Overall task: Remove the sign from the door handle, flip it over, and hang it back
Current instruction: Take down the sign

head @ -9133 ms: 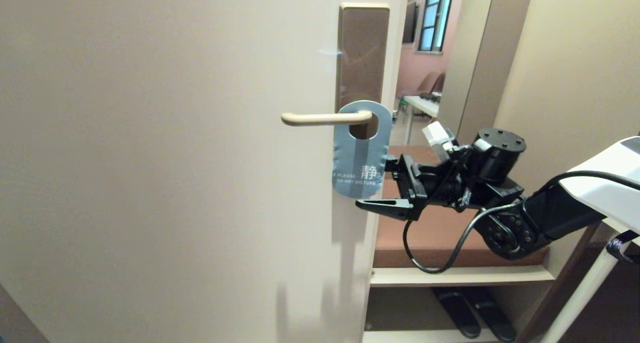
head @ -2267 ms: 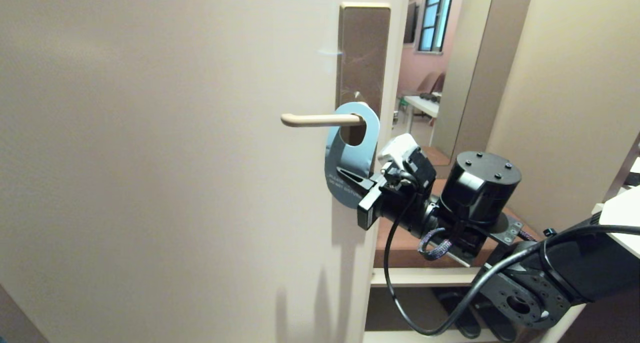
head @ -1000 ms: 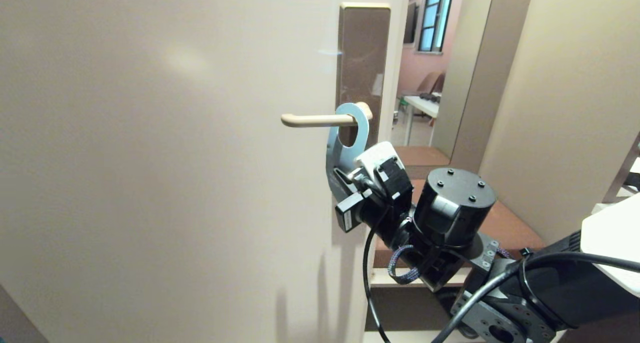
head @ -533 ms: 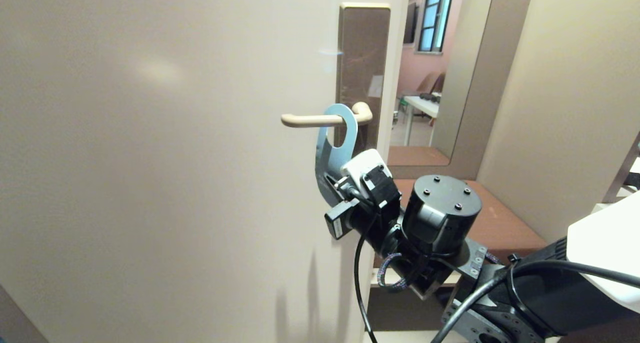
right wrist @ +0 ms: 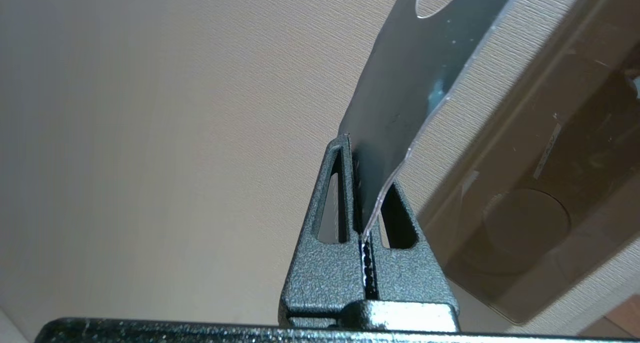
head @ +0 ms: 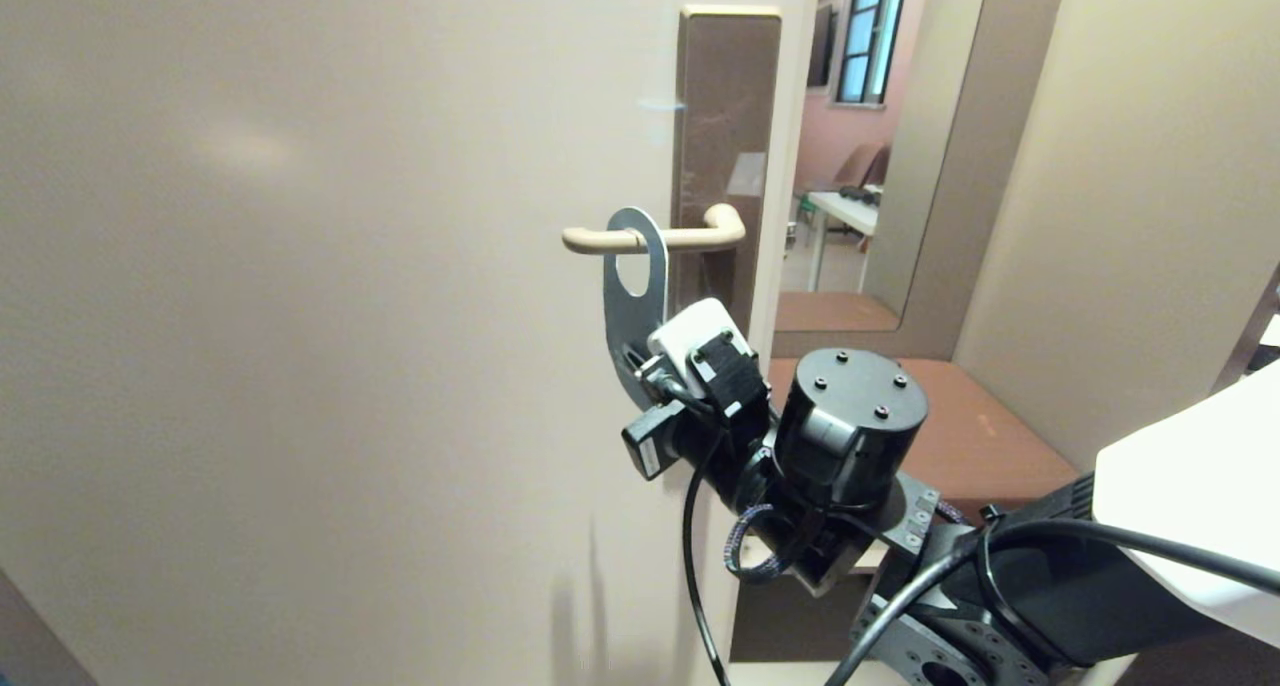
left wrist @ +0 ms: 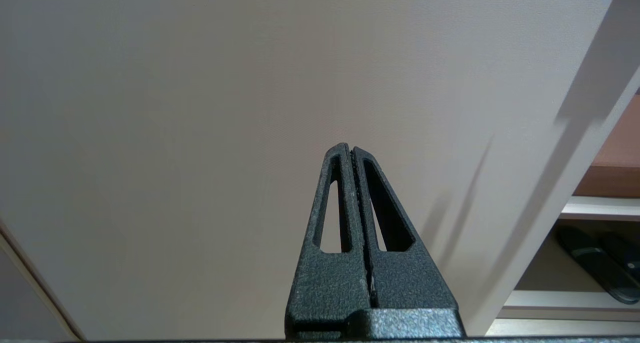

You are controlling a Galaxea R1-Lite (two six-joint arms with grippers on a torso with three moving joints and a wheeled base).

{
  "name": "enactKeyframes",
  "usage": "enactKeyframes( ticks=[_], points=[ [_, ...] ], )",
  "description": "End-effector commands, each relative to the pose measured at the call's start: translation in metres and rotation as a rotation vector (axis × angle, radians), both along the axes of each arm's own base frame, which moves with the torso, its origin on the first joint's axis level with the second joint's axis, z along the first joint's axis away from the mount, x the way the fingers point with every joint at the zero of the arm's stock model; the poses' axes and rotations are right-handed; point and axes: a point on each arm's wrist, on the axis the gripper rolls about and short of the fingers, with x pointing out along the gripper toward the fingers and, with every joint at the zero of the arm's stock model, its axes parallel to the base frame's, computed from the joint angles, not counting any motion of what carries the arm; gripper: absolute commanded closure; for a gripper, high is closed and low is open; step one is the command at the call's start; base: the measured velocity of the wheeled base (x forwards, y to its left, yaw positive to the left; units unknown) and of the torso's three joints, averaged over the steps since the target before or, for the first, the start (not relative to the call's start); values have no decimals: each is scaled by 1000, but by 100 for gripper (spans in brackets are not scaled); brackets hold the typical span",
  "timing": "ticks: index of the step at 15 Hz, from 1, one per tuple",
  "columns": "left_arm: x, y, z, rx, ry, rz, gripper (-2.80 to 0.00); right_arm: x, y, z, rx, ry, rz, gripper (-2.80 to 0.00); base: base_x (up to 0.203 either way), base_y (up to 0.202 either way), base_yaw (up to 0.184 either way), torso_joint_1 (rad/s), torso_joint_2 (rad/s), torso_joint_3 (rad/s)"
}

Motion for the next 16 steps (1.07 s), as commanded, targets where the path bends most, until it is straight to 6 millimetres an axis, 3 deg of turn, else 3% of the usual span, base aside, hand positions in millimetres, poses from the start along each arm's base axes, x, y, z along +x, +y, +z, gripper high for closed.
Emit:
enactKeyframes(
  ticks=[1,16],
  points=[
    [0,0,0,-1,-1,1,0,-1,4,-1,0,-9,5,0,0,0,0,0,0,0],
    [0,0,0,-1,1,1,0,15,39,-4,25,-65,26,0,0,0,0,0,0,0]
  ],
)
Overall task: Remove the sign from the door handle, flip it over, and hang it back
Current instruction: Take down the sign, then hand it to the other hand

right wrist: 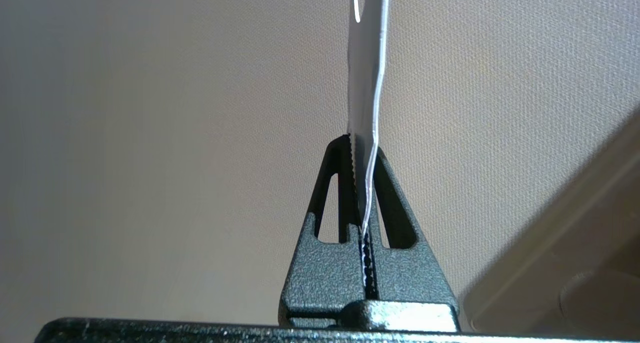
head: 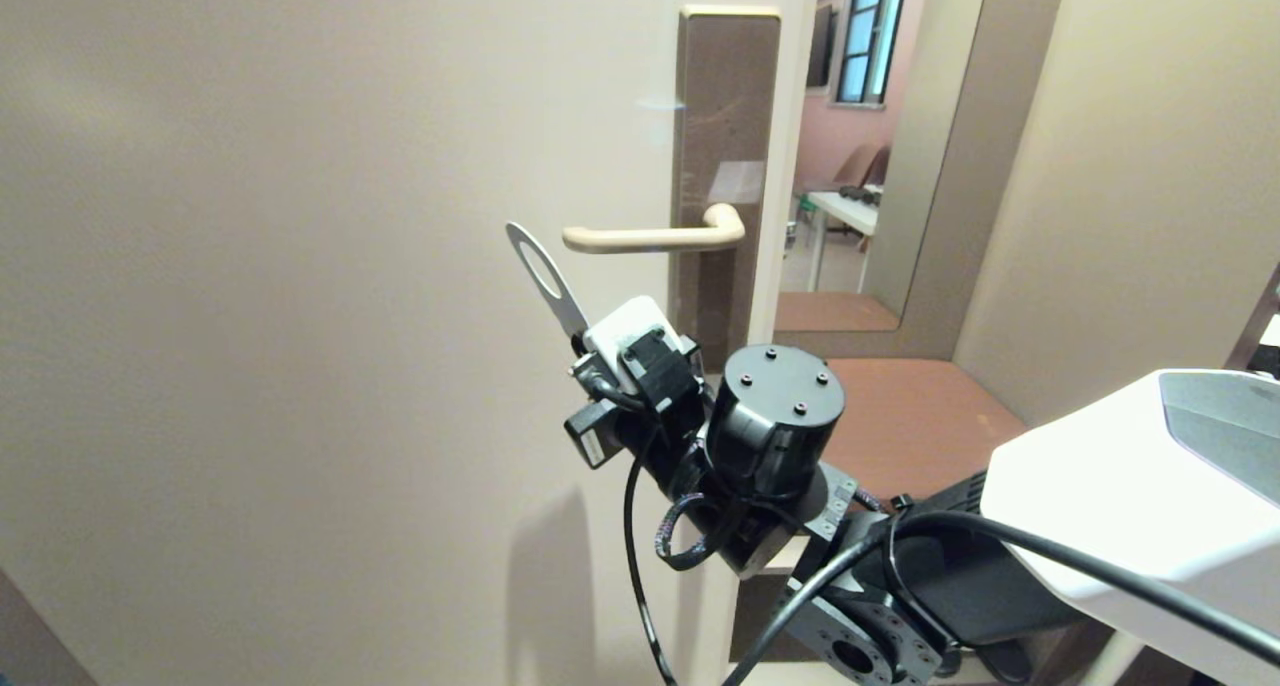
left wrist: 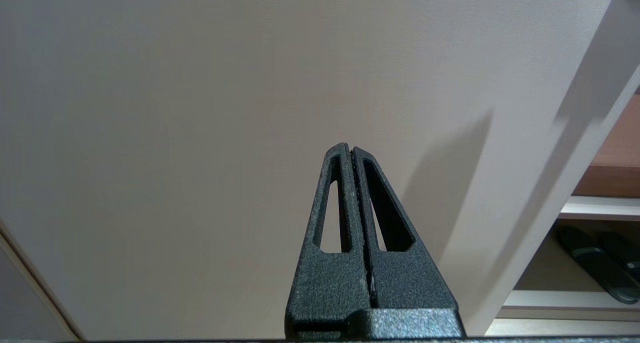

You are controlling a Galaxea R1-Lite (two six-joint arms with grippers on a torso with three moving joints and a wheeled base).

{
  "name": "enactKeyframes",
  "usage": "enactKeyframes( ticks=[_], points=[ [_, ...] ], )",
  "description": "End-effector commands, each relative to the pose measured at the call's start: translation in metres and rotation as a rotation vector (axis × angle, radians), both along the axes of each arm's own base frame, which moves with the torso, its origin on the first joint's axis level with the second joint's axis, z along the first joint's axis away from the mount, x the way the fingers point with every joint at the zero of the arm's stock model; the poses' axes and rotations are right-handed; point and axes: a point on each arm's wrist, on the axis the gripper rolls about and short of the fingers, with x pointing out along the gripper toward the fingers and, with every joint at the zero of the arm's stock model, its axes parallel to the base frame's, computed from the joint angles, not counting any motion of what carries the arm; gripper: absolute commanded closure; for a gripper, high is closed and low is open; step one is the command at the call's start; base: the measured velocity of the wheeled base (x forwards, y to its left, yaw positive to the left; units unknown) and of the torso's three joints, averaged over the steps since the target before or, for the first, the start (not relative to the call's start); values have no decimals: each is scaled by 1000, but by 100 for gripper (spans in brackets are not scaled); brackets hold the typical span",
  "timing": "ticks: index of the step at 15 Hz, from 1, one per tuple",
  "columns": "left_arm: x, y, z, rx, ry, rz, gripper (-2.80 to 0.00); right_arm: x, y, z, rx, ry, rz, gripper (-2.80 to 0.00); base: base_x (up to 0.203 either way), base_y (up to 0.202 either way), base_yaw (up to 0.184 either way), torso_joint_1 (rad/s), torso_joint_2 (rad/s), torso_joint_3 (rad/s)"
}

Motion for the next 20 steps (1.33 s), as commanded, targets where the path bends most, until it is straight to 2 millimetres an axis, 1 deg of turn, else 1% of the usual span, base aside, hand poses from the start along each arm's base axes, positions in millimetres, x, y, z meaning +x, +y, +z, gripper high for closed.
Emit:
enactKeyframes(
  ticks=[1,3,5,8,11,14,16,20],
  points=[
    [0,0,0,-1,0,1,0,2,6,-2,0,-13,2,0,0,0,0,0,0,0],
    [0,0,0,-1,1,1,0,-1,8,-3,-2,-12,12,0,0,0,0,0,0,0],
    [0,0,0,-1,0,1,0,-4,4,-1,-1,-8,19,0,0,0,0,0,0,0],
    [0,0,0,-1,0,1,0,-16,-11,2,-21,13,34,0,0,0,0,0,0,0],
    [0,0,0,-1,0,1,0,-34,-33,3,-52,50,72,0,0,0,0,0,0,0],
    [0,0,0,-1,1,1,0,-51,-60,0,-92,87,93,0,0,0,0,0,0,0],
    [0,0,0,-1,0,1,0,-58,-77,1,-101,97,94,0,0,0,0,0,0,0],
    [0,0,0,-1,0,1,0,-71,-116,-3,-114,154,66,0,0,0,0,0,0,0]
  ],
)
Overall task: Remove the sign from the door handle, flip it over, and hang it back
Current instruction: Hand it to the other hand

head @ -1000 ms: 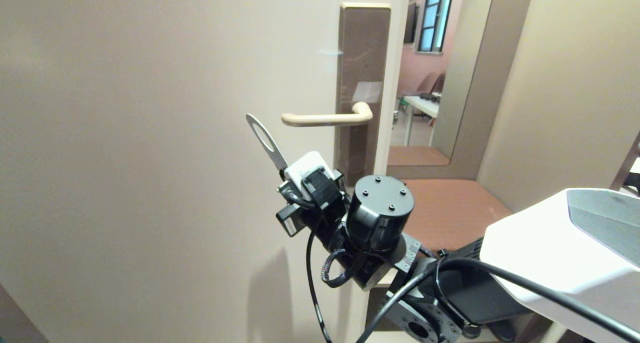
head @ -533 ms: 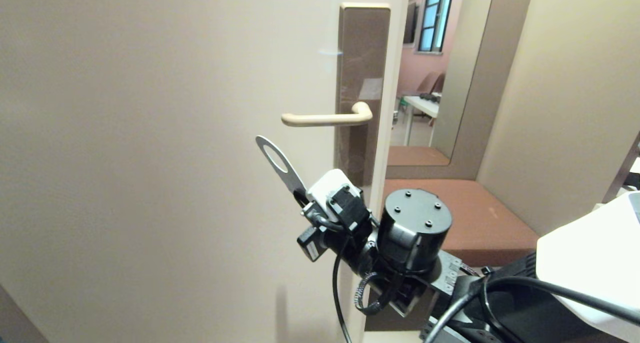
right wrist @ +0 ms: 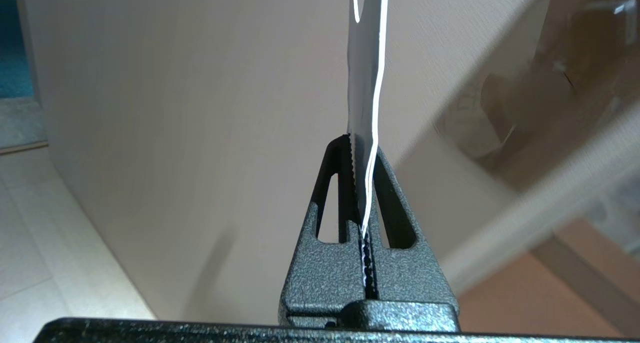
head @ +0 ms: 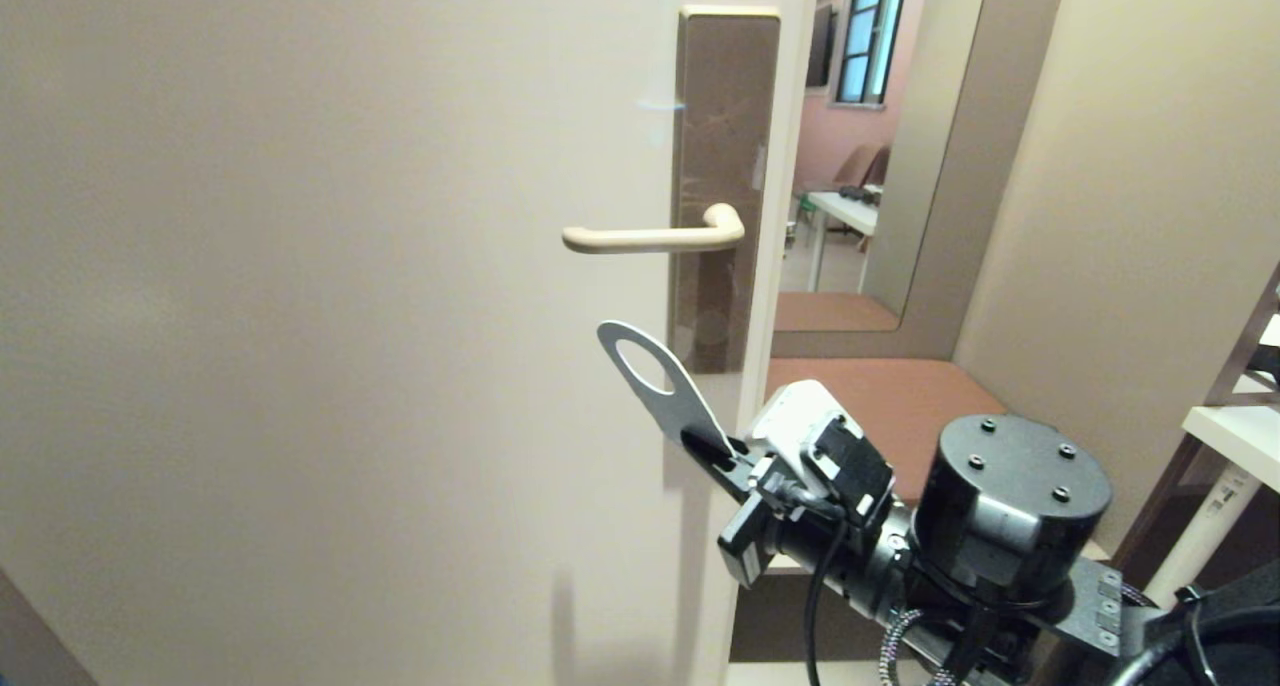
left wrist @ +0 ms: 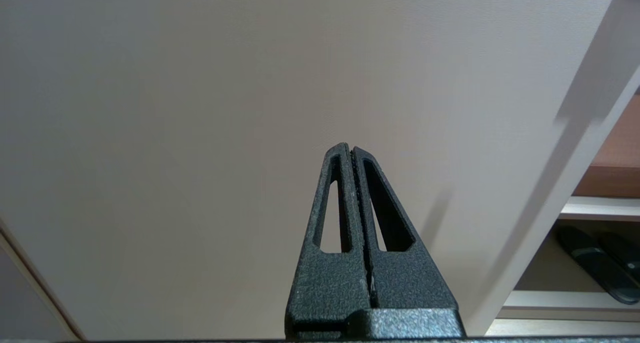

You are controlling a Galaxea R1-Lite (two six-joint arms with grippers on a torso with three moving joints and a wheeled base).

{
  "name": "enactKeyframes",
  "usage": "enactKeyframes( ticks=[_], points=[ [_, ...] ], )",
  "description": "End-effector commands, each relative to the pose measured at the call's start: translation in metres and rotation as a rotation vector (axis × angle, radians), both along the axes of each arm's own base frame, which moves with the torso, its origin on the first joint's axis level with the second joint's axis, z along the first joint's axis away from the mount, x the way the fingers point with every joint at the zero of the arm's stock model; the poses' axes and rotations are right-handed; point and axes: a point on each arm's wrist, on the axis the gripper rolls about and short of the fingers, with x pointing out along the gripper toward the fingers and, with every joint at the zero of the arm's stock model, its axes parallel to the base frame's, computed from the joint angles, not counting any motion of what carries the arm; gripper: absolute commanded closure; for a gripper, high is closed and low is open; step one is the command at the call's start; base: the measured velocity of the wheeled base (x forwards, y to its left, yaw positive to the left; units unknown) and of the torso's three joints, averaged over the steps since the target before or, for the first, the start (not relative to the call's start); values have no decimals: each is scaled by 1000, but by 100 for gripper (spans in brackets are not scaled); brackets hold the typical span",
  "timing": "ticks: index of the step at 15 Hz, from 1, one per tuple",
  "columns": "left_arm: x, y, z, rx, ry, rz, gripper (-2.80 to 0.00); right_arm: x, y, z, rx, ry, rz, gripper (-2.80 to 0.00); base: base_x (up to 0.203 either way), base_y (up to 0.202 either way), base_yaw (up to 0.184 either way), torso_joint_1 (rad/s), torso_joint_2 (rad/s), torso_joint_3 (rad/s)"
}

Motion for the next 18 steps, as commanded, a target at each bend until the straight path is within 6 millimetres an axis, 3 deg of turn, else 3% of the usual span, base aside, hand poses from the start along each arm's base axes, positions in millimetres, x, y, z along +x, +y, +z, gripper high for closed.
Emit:
enactKeyframes(
  ticks=[1,7,12,18],
  points=[
    [0,0,0,-1,0,1,0,-13,-28,6,18,10,-35,0,0,0,0,0,0,0],
    [0,0,0,-1,0,1,0,-34,-88,6,29,40,-162,0,0,0,0,0,0,0],
    [0,0,0,-1,-1,1,0,-36,-129,4,27,41,-325,0,0,0,0,0,0,0],
    [0,0,0,-1,-1,1,0,-32,-164,0,20,49,-543,0,0,0,0,0,0,0]
  ],
)
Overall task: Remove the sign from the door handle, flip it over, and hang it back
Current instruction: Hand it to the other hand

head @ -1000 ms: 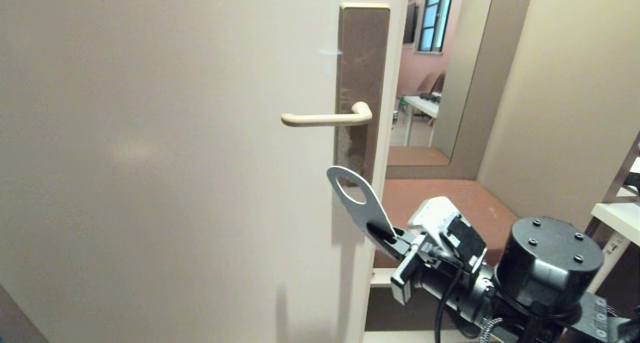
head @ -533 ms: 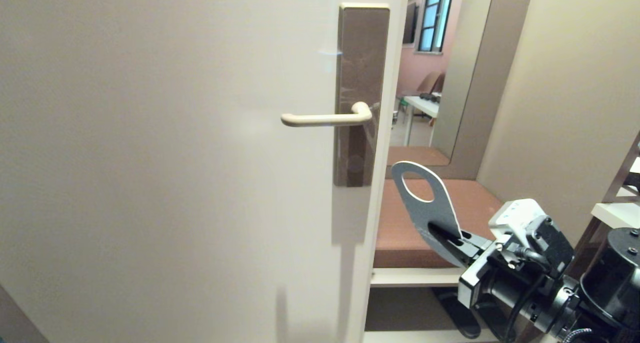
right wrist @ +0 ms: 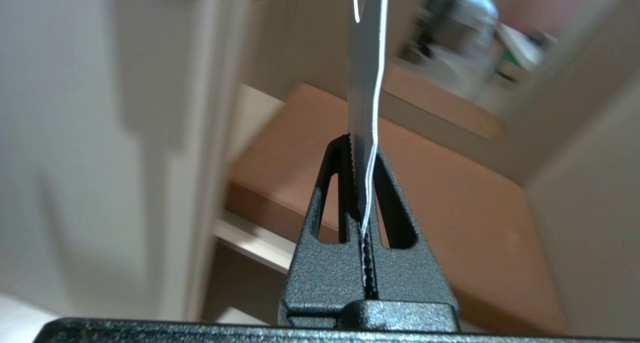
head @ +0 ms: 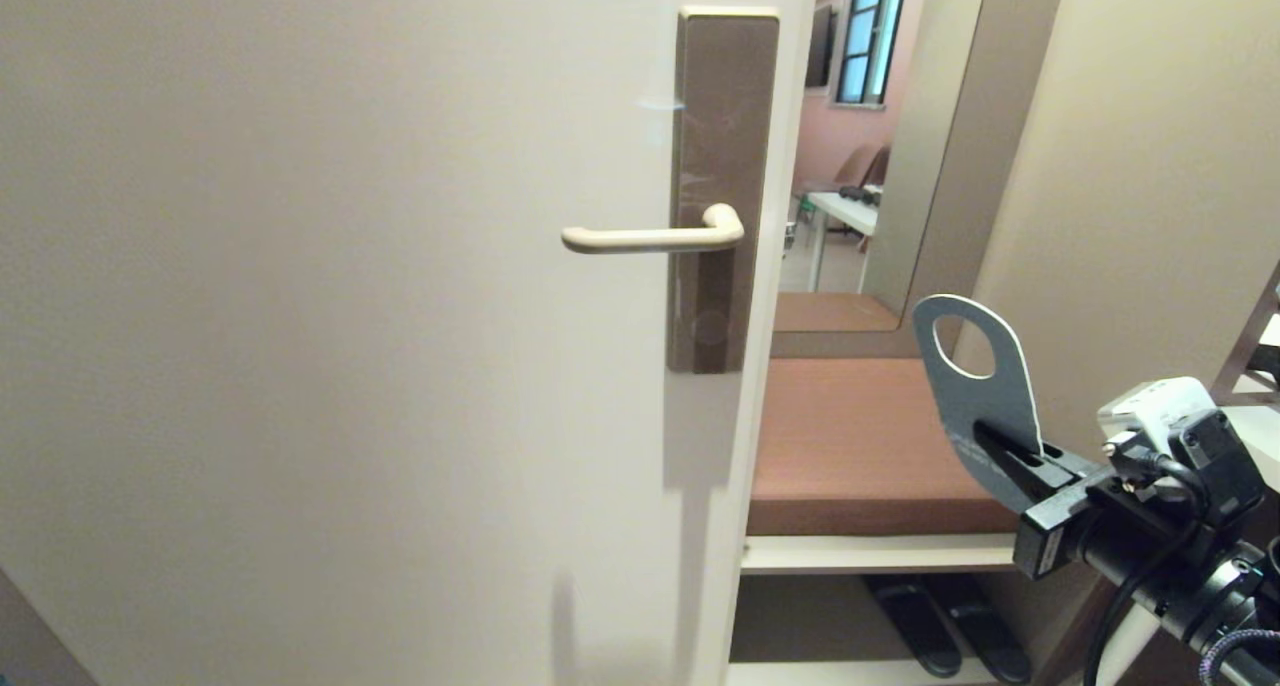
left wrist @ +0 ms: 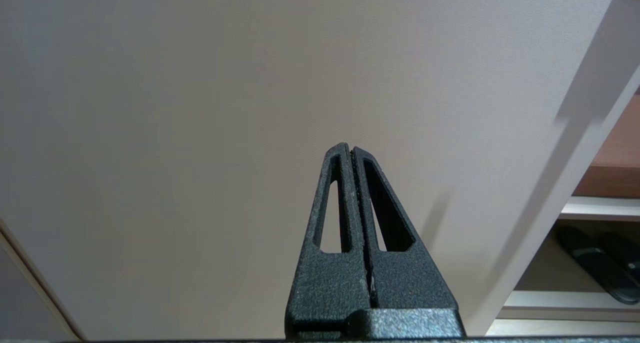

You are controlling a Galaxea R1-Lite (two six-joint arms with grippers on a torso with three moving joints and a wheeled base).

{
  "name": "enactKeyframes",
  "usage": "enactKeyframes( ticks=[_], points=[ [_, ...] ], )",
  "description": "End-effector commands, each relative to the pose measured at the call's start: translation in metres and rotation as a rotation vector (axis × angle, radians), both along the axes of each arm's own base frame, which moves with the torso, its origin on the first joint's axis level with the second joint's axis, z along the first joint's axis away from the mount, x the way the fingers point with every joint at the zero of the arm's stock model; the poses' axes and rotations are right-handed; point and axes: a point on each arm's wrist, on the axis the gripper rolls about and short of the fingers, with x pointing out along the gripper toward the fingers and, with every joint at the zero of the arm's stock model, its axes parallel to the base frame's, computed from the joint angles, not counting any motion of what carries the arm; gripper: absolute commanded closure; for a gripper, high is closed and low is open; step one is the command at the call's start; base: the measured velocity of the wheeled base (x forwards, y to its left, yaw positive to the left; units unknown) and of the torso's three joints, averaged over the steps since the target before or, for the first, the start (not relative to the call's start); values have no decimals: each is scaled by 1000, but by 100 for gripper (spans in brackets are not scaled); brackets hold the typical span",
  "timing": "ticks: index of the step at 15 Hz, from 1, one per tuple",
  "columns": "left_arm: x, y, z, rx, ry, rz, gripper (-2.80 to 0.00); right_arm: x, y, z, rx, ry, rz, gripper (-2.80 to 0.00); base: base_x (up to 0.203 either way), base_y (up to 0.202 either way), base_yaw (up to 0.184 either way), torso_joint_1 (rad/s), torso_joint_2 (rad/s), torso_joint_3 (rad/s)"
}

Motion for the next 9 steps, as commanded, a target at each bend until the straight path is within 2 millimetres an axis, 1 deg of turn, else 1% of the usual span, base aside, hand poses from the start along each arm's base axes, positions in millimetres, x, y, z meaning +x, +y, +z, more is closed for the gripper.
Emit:
enactKeyframes(
  ticks=[1,3,7,9],
  points=[
    [0,0,0,-1,-1,1,0,-4,-17,-7,-12,24,-102,0,0,0,0,0,0,0],
    [0,0,0,-1,-1,1,0,-18,-27,-15,0,49,-147,0,0,0,0,0,0,0],
    [0,0,0,-1,-1,1,0,-33,-34,-4,43,-11,-239,0,0,0,0,0,0,0],
    [0,0,0,-1,-1,1,0,-47,-38,1,50,-31,-243,0,0,0,0,0,0,0]
  ],
)
